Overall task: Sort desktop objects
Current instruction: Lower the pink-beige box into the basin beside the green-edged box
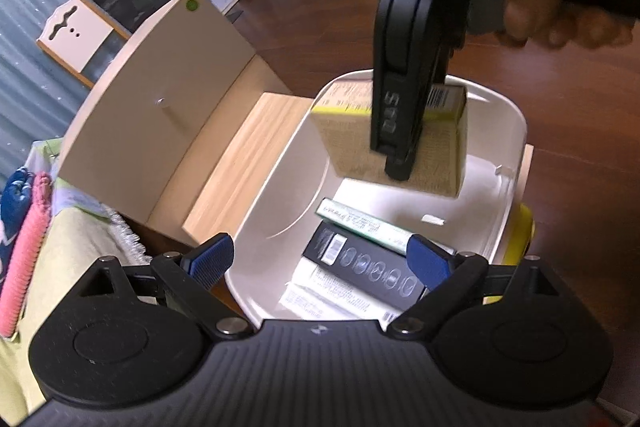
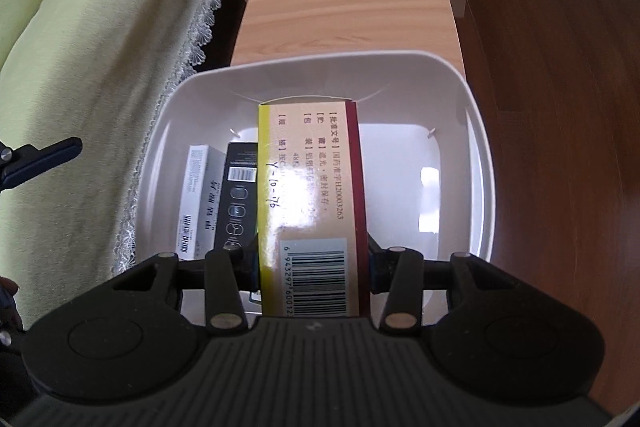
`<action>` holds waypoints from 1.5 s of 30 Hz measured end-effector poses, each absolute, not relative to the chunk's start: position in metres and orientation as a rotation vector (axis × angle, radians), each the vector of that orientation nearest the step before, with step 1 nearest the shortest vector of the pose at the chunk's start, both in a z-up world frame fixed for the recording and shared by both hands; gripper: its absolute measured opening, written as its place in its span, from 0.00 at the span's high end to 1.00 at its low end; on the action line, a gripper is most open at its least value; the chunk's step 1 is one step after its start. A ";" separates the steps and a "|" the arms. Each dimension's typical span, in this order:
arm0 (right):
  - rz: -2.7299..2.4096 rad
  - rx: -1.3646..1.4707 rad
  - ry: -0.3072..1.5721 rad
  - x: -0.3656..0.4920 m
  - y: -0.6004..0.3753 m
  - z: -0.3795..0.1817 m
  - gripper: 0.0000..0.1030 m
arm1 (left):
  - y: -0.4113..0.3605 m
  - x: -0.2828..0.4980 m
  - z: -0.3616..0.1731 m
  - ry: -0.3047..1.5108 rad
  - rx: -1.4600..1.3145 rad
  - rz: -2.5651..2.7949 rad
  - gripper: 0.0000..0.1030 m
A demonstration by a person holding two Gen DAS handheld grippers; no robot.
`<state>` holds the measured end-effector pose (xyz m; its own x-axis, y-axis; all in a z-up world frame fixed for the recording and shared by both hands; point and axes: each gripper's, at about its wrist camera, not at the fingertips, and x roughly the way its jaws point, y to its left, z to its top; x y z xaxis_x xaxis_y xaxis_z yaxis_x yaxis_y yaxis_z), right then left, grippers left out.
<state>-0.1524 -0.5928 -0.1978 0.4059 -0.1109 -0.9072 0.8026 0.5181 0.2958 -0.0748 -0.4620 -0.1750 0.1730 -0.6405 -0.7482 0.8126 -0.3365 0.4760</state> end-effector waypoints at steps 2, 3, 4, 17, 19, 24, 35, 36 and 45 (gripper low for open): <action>-0.674 0.833 0.998 -0.152 -0.590 -0.200 0.61 | -0.462 -0.076 -0.179 0.189 1.212 -1.524 0.08; -0.675 0.836 1.003 -0.152 -0.590 -0.203 0.61 | -0.463 -0.077 -0.182 0.189 1.225 -1.527 0.08; -0.677 0.839 1.006 -0.152 -0.590 -0.206 0.61 | -0.463 -0.077 -0.185 0.190 1.235 -1.530 0.08; -0.720 0.861 1.043 -0.134 -0.591 -0.243 0.61 | -0.458 -0.076 -0.210 0.168 1.301 -1.472 0.08; -0.725 0.862 1.048 -0.132 -0.590 -0.247 0.61 | -0.456 -0.075 -0.213 0.170 1.320 -1.466 0.08; -0.745 0.901 1.033 -0.134 -0.591 -0.253 0.61 | -0.459 -0.071 -0.216 0.192 1.322 -1.466 0.08; -0.765 0.938 1.008 -0.136 -0.592 -0.260 0.60 | -0.466 -0.069 -0.224 0.209 1.349 -1.447 0.08; -0.768 0.936 1.012 -0.135 -0.592 -0.261 0.60 | -0.466 -0.069 -0.227 0.200 1.374 -1.435 0.08; -0.762 0.934 1.024 -0.132 -0.589 -0.268 0.60 | -0.466 -0.073 -0.239 0.145 1.507 -1.379 0.08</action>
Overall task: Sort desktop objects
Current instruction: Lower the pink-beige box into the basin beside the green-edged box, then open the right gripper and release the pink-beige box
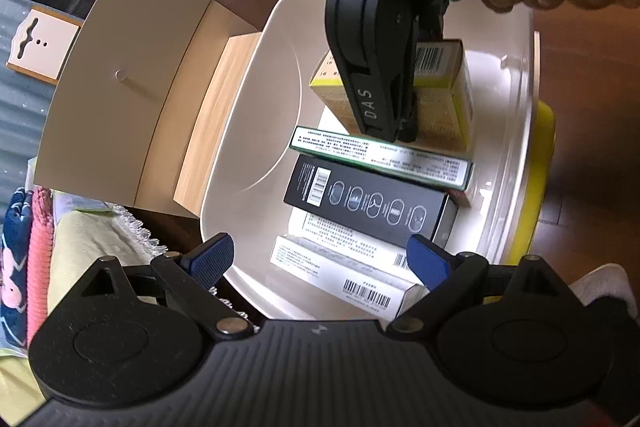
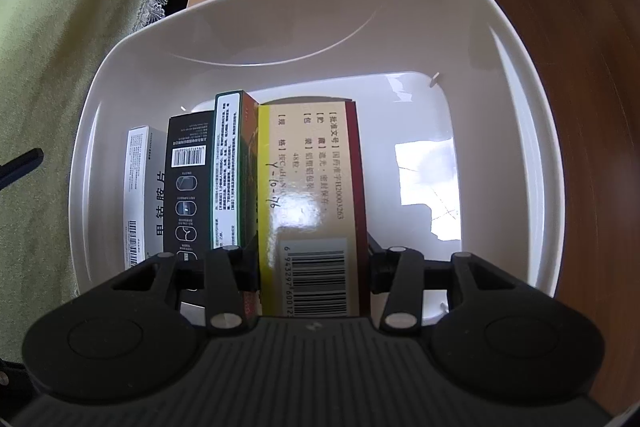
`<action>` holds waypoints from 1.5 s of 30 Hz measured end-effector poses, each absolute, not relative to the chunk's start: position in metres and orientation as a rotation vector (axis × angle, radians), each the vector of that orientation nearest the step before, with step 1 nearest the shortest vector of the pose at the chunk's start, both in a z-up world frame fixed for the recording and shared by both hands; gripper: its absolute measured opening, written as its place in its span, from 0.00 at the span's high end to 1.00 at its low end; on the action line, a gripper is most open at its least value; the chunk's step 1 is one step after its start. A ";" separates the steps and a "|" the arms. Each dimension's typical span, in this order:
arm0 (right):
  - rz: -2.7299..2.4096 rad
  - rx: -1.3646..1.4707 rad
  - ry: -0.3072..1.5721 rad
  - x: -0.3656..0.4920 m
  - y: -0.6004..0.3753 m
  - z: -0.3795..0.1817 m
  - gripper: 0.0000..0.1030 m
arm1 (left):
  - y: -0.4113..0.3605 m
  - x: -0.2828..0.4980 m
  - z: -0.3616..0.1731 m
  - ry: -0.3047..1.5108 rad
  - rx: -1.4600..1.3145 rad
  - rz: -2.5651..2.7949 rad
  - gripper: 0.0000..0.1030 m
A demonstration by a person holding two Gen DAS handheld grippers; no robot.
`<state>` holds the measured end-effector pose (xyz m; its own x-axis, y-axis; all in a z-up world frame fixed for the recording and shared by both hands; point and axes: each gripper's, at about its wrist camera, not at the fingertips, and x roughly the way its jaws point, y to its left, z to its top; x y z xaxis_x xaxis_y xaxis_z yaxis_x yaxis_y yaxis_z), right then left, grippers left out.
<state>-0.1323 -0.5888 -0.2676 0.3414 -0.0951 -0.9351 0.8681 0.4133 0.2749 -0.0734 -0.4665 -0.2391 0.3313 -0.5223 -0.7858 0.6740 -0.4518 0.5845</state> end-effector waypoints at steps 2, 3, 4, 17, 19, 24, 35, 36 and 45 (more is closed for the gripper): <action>-0.764 0.933 1.023 -0.132 -0.588 -0.268 0.60 | -0.466 -0.073 -0.240 0.143 1.520 -1.376 0.08; -0.764 0.934 1.022 -0.132 -0.588 -0.269 0.60 | -0.466 -0.074 -0.241 0.143 1.526 -1.375 0.08; -0.764 0.934 1.022 -0.132 -0.588 -0.269 0.60 | -0.465 -0.074 -0.242 0.144 1.533 -1.375 0.08; -0.759 0.952 1.008 -0.131 -0.588 -0.275 0.60 | -0.464 -0.076 -0.245 0.157 1.543 -1.387 0.08; -0.752 0.962 1.004 -0.130 -0.588 -0.276 0.59 | -0.464 -0.076 -0.245 0.159 1.545 -1.387 0.08; -0.748 0.970 0.994 -0.130 -0.589 -0.276 0.57 | -0.465 -0.077 -0.247 0.154 1.565 -1.373 0.08; -0.734 0.977 0.965 -0.134 -0.588 -0.269 0.58 | -0.466 -0.077 -0.247 0.157 1.574 -1.370 0.08; -0.732 0.976 0.958 -0.135 -0.588 -0.268 0.58 | -0.466 -0.077 -0.247 0.157 1.574 -1.371 0.08; -0.615 0.788 0.990 -0.135 -0.587 -0.242 0.58 | -0.465 -0.077 -0.246 0.155 1.571 -1.371 0.08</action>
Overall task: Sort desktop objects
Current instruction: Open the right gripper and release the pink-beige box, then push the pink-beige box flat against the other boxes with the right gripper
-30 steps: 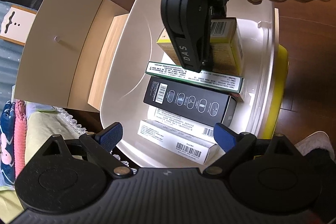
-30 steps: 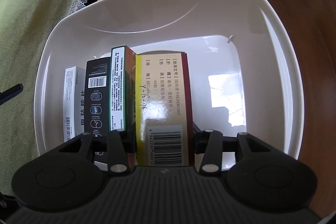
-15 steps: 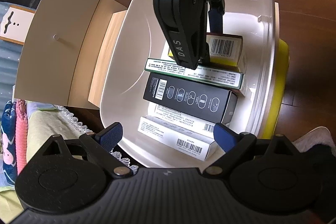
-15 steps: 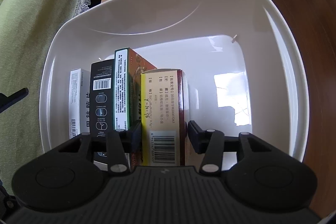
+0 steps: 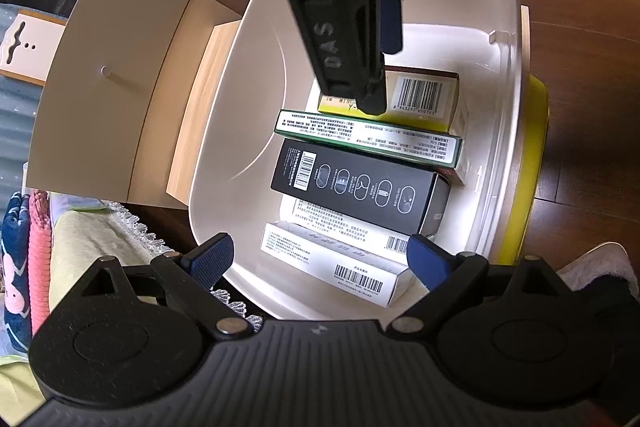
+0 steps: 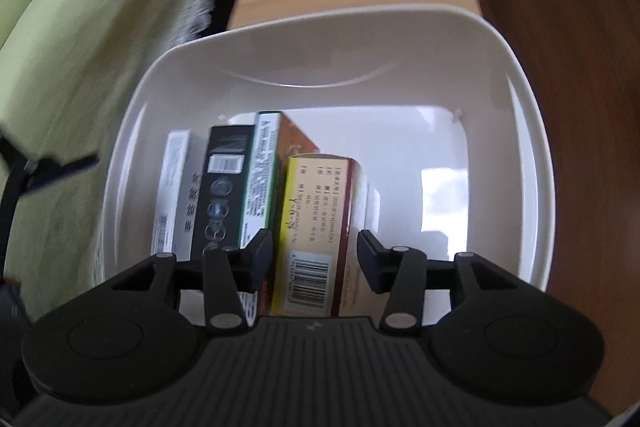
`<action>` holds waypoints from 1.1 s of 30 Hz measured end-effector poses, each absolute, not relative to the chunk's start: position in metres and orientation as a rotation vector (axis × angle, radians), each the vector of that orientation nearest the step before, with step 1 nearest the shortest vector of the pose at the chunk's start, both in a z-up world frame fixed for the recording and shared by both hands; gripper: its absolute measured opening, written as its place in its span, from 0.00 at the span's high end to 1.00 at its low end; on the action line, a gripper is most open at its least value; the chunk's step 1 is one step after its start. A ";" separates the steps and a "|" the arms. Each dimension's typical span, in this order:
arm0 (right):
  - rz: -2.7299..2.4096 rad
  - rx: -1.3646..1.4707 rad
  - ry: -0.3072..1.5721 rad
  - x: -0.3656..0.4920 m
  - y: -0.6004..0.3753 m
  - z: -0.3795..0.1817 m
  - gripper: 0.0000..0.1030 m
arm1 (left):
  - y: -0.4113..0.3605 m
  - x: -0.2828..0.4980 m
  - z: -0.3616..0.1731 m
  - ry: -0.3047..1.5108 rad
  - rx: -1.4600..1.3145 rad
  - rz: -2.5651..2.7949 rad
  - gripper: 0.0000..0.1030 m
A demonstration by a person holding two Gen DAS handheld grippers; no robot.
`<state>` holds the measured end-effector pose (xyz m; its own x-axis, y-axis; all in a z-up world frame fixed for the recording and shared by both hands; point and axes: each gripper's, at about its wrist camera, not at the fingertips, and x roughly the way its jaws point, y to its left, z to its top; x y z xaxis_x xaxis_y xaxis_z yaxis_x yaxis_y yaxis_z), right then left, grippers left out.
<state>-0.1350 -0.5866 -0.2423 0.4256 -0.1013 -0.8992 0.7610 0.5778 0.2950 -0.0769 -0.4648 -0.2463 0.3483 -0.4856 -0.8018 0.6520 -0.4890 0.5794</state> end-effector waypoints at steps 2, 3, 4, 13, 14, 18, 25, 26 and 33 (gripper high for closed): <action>-0.560 0.673 1.033 -0.131 -0.584 -0.237 0.58 | -0.465 -0.077 -0.247 0.154 1.573 -1.370 0.08; -0.531 0.609 1.059 -0.129 -0.583 -0.235 0.58 | -0.465 -0.077 -0.246 0.153 1.573 -1.370 0.08; -0.498 0.544 1.090 -0.127 -0.581 -0.234 0.58 | -0.465 -0.078 -0.246 0.152 1.573 -1.370 0.08; -0.254 0.144 1.302 -0.111 -0.578 -0.238 0.60 | -0.465 -0.078 -0.247 0.151 1.572 -1.368 0.08; -0.230 0.114 1.318 -0.109 -0.577 -0.240 0.60 | -0.465 -0.077 -0.247 0.151 1.572 -1.368 0.08; -0.168 0.032 1.338 -0.103 -0.572 -0.241 0.55 | -0.465 -0.077 -0.246 0.153 1.572 -1.368 0.08; -0.125 0.008 1.349 -0.107 -0.572 -0.237 0.55 | -0.466 -0.076 -0.245 0.155 1.564 -1.367 0.08; -0.117 0.000 1.354 -0.109 -0.571 -0.238 0.55 | -0.466 -0.076 -0.245 0.154 1.565 -1.367 0.08; -0.020 -0.159 1.394 -0.107 -0.554 -0.252 0.55 | -0.466 -0.076 -0.246 0.154 1.569 -1.366 0.08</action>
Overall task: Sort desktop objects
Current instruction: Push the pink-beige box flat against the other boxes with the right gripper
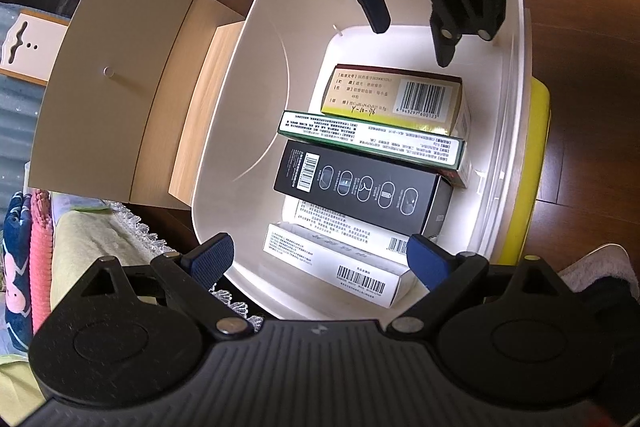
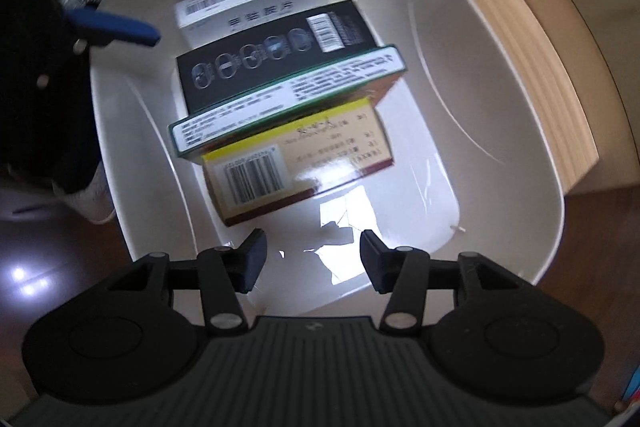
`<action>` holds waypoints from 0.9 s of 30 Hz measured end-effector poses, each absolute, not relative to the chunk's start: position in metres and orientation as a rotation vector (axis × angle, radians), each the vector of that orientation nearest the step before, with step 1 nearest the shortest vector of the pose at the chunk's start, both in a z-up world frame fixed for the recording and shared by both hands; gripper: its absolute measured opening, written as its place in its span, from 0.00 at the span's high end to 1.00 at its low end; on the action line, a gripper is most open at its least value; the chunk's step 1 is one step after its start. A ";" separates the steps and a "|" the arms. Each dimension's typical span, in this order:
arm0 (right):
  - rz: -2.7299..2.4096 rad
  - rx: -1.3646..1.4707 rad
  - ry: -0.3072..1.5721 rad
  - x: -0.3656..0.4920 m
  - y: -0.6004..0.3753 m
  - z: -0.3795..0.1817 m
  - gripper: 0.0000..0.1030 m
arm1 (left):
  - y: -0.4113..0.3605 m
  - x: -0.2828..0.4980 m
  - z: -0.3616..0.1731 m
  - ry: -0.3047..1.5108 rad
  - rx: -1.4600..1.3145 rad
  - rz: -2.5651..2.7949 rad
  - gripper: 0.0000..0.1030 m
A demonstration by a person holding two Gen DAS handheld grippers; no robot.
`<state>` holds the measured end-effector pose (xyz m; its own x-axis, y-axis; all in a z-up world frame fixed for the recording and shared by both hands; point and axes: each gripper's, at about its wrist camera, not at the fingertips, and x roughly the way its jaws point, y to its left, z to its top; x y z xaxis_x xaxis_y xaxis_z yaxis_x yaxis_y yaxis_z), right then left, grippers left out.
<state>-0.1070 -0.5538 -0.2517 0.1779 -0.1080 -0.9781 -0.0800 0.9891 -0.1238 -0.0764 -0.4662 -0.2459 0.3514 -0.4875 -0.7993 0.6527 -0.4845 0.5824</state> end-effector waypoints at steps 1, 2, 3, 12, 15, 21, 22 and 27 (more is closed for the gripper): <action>-0.008 -0.175 1.389 -0.106 -0.552 -0.253 0.55 | -0.466 -0.076 -0.246 0.155 1.569 -1.366 0.08; 0.003 -0.194 1.386 -0.105 -0.551 -0.255 0.55 | -0.466 -0.076 -0.246 0.156 1.570 -1.366 0.08; 0.014 -0.220 1.385 -0.104 -0.549 -0.257 0.55 | -0.466 -0.076 -0.246 0.156 1.570 -1.367 0.08; 0.095 -0.384 1.387 -0.098 -0.537 -0.273 0.56 | -0.467 -0.074 -0.246 0.163 1.568 -1.367 0.08; 0.098 -0.405 1.384 -0.098 -0.535 -0.275 0.56 | -0.467 -0.075 -0.246 0.166 1.567 -1.367 0.08; 0.097 -0.418 1.387 -0.102 -0.532 -0.278 0.56 | -0.467 -0.076 -0.246 0.168 1.569 -1.368 0.08; 0.095 -0.420 1.389 -0.102 -0.532 -0.278 0.56 | -0.467 -0.076 -0.246 0.168 1.570 -1.367 0.08; 0.072 -0.419 1.400 -0.103 -0.533 -0.279 0.56 | -0.467 -0.075 -0.246 0.167 1.569 -1.367 0.08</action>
